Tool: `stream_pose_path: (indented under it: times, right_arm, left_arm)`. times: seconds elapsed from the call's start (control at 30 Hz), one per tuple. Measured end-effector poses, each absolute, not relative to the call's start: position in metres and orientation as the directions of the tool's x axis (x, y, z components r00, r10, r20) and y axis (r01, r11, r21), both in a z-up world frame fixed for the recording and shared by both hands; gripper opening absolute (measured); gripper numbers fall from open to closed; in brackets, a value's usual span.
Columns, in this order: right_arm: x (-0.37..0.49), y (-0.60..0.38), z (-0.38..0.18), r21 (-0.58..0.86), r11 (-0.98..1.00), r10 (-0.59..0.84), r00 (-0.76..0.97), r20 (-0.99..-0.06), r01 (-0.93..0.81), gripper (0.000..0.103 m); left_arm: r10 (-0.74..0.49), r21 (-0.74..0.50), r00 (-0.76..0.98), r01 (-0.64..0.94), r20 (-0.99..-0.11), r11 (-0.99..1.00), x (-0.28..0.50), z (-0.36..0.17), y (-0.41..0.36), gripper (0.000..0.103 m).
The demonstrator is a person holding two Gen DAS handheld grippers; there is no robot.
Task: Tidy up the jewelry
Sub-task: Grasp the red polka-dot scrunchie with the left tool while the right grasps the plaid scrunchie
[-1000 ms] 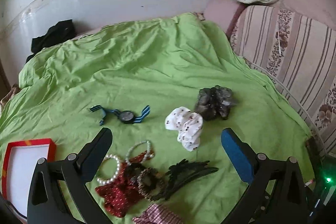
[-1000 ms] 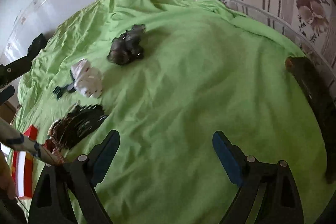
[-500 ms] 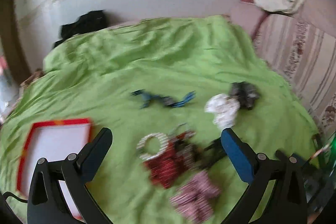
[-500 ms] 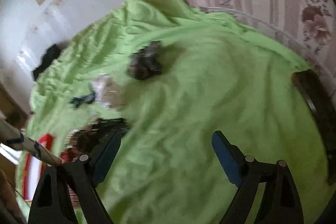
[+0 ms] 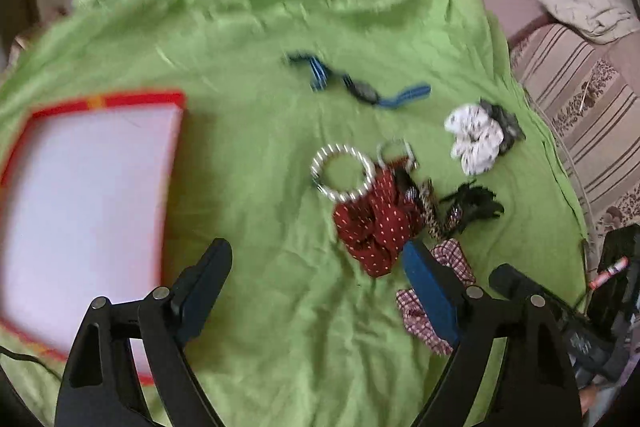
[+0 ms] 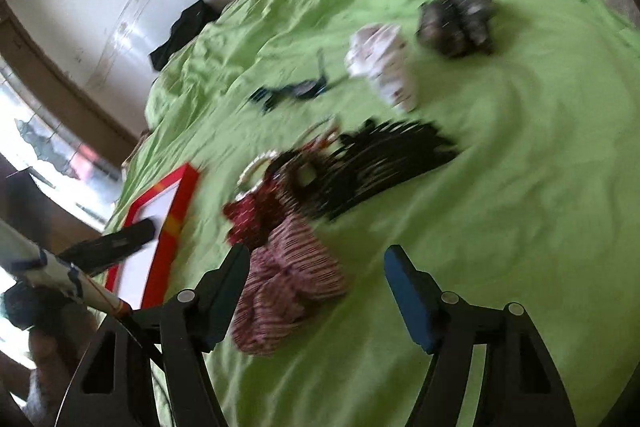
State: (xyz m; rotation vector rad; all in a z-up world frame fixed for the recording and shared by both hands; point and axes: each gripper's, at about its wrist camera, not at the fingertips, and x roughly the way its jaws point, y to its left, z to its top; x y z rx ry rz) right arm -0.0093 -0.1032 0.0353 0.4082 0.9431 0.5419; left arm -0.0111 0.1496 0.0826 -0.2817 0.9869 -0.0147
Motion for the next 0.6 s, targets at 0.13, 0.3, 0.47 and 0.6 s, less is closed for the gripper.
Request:
stream_pose_path:
  times: [0.13, 0.3, 0.47, 0.6]
  right_arm:
    - [-0.006, -0.091, 0.026, 0.545, 0.795, 0.604, 0.434, -0.668, -0.267, 0.075]
    - [0.002, -0.086, 0.013, 0.577, 0.774, 0.633, 0.368, -0.681, -0.263, 0.075]
    - [0.003, -0.079, 0.011, 0.562, 0.780, 0.625, 0.351, -0.697, -0.275, 0.060]
    - [0.004, -0.069, 0.008, 0.551, 0.780, 0.624, 0.321, -0.712, -0.295, 0.026]
  left_arm:
    - [-0.255, -0.342, 0.498, -0.091, -0.829, 0.935, 0.015, 0.051, 0.142, 0.087]
    - [-0.331, -0.404, 0.454, -0.071, -0.828, 0.912, 0.032, 0.030, 0.130, 0.087]
    - [-0.295, -0.356, 0.443, -0.059, -0.847, 0.933, 0.041, 0.023, 0.116, 0.041]
    - [-0.282, -0.342, 0.425, -0.071, -0.860, 0.937, 0.032, 0.029, 0.115, 0.012]
